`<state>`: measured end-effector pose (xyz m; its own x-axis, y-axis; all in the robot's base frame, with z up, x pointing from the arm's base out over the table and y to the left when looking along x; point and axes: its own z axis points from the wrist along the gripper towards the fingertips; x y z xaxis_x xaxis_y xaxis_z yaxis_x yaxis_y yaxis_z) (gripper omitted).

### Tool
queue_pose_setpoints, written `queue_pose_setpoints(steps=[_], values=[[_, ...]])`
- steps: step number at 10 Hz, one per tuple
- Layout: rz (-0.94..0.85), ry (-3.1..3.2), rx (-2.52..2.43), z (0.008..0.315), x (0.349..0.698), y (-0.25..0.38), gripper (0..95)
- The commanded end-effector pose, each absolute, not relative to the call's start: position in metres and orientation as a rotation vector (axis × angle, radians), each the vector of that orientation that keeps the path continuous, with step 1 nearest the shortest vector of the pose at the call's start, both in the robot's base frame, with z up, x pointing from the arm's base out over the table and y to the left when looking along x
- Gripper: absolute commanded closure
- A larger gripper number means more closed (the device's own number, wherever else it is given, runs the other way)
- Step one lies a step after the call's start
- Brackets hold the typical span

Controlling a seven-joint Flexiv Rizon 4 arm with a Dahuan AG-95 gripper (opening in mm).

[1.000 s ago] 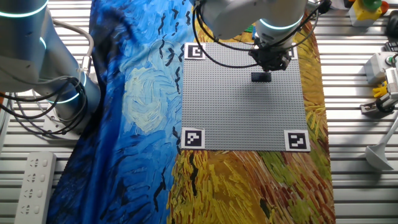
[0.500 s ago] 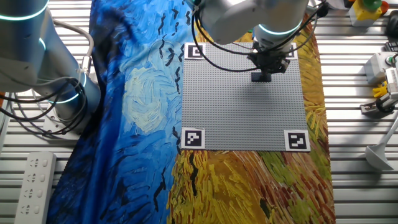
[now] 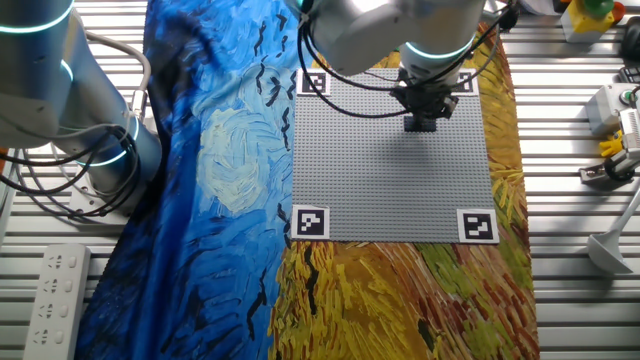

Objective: Stack small Lego blocks one on top of the other

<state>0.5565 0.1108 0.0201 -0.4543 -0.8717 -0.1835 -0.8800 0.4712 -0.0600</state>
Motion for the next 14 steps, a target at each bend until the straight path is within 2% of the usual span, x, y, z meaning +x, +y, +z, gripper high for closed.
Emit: queue_pose_setpoints(steps=[1,14], values=[[0.071,2.519,-1.533,0.0181,0.5563,0.1115,95.0],[0.124,2.431,-1.605,0.0122,0.553,0.1078,95.0]])
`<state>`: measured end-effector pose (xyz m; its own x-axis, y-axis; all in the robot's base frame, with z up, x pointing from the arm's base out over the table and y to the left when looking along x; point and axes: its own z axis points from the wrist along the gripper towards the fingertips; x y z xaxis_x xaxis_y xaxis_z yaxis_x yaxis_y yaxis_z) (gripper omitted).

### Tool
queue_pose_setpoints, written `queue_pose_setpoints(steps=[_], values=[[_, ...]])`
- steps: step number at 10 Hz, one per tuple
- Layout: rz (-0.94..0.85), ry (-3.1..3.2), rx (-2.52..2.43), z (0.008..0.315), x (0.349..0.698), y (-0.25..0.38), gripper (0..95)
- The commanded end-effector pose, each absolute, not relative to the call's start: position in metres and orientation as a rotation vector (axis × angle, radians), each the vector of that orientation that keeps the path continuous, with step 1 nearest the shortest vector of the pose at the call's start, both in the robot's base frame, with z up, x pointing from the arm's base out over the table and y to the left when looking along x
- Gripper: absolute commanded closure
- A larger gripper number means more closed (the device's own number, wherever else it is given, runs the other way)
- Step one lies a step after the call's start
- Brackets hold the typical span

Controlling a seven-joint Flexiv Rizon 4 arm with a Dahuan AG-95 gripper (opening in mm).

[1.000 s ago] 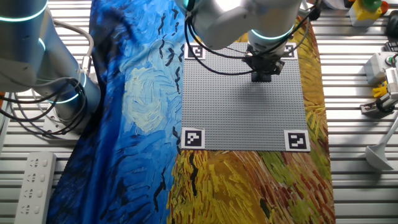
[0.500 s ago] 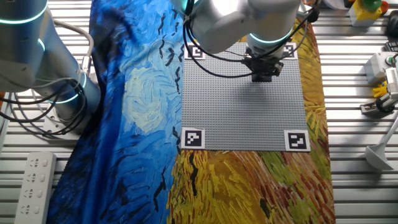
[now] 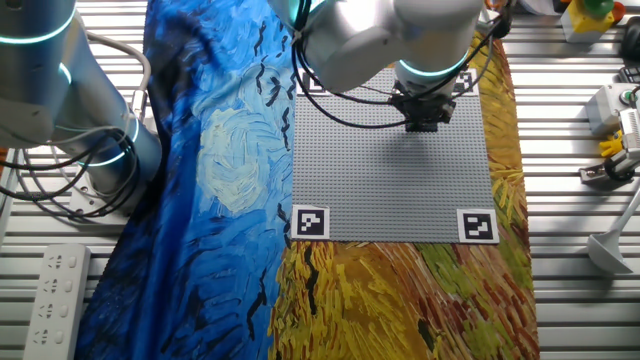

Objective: Stack small Lego blocks one on top of the other

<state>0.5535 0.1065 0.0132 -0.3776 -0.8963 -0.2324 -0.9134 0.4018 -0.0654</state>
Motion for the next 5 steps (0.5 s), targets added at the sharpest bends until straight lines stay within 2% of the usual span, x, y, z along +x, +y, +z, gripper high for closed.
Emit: queue_pose_setpoints(steps=[1,5], values=[[0.121,2.429,-1.609,0.0122,0.553,0.1078,95.0],[0.116,2.428,-1.617,0.0108,0.5517,0.1092,95.0]])
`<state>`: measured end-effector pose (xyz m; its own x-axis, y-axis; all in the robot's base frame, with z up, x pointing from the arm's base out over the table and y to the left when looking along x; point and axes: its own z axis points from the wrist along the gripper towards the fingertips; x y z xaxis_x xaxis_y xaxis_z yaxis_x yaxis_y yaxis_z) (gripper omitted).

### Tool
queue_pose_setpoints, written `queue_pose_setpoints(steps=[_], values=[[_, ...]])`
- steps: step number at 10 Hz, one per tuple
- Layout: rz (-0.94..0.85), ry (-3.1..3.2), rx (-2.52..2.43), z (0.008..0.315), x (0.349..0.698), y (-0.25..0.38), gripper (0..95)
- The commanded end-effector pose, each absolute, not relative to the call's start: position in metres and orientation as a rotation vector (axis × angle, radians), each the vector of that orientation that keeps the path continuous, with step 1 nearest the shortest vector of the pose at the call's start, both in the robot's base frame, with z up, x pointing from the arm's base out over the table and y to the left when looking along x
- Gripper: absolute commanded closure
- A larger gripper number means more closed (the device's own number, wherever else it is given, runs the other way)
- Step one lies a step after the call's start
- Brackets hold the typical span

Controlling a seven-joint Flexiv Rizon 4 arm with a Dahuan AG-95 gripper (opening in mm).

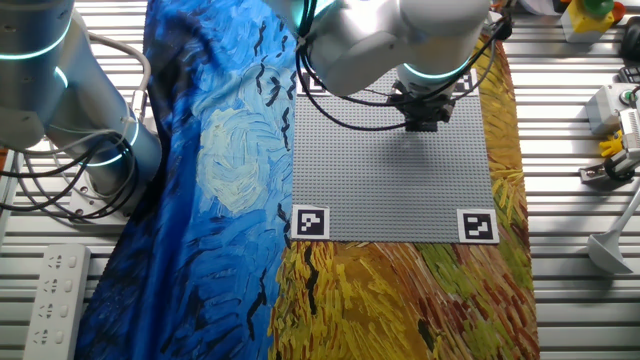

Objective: Stack small Lego blocks one on top of the other

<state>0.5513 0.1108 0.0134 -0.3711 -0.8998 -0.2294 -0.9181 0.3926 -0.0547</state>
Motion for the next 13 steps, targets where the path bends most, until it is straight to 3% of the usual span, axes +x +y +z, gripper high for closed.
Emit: queue_pose_setpoints(steps=[1,9,13], values=[[0.118,2.431,-1.628,0.012,0.552,0.109,95.0],[0.129,2.544,-1.723,0.027,0.555,0.106,95.0],[-0.038,2.725,-1.629,0.063,0.56,0.117,95.0]])
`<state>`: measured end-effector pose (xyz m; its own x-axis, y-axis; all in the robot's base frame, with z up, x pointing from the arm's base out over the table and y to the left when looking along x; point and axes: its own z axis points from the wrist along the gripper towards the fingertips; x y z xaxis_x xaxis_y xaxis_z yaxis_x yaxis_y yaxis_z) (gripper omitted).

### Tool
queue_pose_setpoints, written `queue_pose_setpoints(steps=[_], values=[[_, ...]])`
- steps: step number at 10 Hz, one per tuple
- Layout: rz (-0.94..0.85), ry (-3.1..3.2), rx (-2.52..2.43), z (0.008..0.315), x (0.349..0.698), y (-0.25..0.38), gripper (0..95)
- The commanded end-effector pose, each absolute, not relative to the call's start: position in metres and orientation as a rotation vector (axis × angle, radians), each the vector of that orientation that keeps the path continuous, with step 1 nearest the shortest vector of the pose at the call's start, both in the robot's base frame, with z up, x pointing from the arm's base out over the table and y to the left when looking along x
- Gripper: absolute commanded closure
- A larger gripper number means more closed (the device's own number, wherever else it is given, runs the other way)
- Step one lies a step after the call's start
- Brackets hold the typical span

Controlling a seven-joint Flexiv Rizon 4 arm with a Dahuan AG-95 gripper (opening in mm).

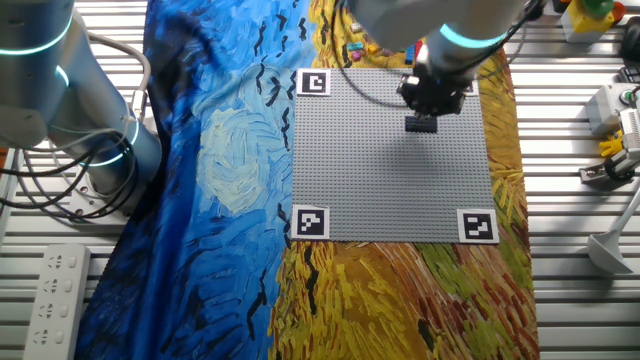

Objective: Stack small Lego blocks one on top of the other

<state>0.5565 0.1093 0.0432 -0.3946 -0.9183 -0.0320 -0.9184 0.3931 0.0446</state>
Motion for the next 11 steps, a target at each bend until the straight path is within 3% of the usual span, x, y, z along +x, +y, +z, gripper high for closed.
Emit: queue_pose_setpoints(steps=[1,5,11], values=[[-0.045,2.736,-1.617,0.069,0.564,0.128,95.0],[-0.064,2.787,-1.518,0.087,0.578,0.194,95.0],[-0.061,2.772,-1.535,0.089,0.576,0.18,95.0]])
